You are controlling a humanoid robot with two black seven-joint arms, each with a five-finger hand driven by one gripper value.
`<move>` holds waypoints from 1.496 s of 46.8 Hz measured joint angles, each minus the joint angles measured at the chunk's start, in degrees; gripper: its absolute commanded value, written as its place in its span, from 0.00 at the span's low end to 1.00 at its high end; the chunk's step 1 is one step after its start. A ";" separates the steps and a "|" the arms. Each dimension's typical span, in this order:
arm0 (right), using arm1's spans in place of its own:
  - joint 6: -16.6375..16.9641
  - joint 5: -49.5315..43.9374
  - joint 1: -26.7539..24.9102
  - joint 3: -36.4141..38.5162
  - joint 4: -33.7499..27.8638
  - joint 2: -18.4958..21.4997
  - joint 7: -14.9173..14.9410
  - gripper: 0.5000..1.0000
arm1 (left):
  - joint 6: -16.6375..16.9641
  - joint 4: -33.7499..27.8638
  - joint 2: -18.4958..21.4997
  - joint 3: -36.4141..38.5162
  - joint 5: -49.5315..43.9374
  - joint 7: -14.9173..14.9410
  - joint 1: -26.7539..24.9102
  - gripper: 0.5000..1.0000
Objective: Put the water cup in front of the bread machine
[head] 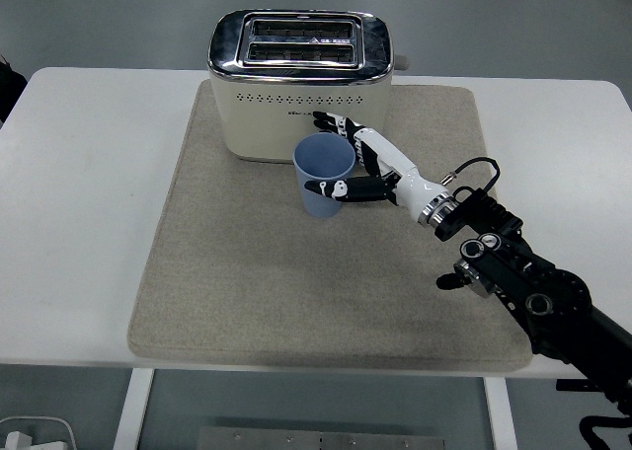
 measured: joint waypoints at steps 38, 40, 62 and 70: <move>7.76 5.45 -7.09 9.95 6.77 -17.78 0.09 0.88 | 0.02 0.00 0.00 0.00 0.01 0.02 0.03 1.00; 8.56 7.57 -7.52 10.69 6.81 -19.49 0.28 0.88 | 0.02 0.00 0.00 0.00 0.01 0.01 0.03 1.00; 9.07 28.54 -9.65 11.16 5.67 -27.66 0.50 0.88 | 0.00 0.00 0.00 0.02 0.00 0.02 0.03 1.00; 8.36 34.38 -10.43 11.02 5.59 -26.85 0.00 0.88 | 0.00 0.00 0.00 0.01 0.00 0.01 0.02 1.00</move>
